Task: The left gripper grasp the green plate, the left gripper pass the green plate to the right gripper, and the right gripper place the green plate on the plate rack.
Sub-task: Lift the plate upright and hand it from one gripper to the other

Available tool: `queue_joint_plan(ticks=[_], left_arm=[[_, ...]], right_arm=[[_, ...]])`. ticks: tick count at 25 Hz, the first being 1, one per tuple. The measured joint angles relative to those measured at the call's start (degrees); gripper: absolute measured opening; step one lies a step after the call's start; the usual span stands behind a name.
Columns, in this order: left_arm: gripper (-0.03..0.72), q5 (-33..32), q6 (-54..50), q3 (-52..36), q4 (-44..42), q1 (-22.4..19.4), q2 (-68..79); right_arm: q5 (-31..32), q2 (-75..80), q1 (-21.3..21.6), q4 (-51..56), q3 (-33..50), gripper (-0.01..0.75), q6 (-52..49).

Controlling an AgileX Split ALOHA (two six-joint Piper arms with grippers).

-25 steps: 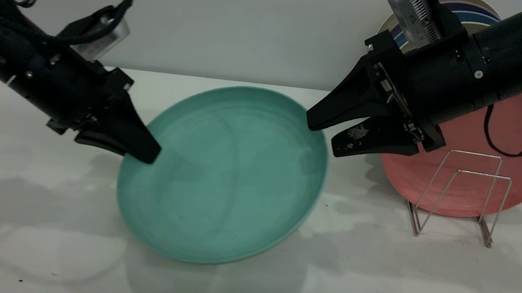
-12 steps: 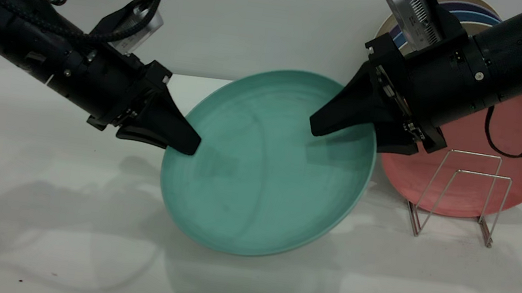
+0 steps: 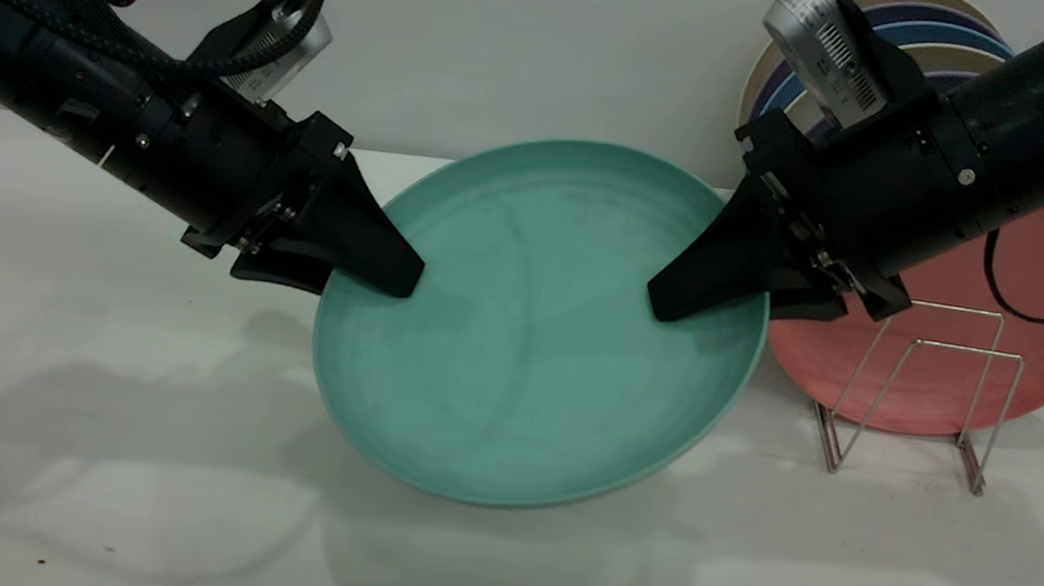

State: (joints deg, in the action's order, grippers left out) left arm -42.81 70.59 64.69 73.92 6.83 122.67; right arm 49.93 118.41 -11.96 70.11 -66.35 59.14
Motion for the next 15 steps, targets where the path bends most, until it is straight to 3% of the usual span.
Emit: queue_joint_plan(ticks=[2, 5, 15], left_arm=[[0.584, -0.74, 0.0, 0.0, 0.05, 0.0, 0.0], [0.665, -2.71, 0.0, 0.0, 0.05, 0.0, -0.07], [0.622, -3.97, 0.0, 0.0, -1.77, -2.33, -6.56]], right_arm=[[0.05, 0.0, -0.05, -0.43, 0.0, 0.094, 0.19], [0.0, 0.0, -0.05, -0.58, 0.0, 0.092, 0.63], [-2.47, -0.78, -0.05, -5.0, 0.0, 0.092, 4.56]])
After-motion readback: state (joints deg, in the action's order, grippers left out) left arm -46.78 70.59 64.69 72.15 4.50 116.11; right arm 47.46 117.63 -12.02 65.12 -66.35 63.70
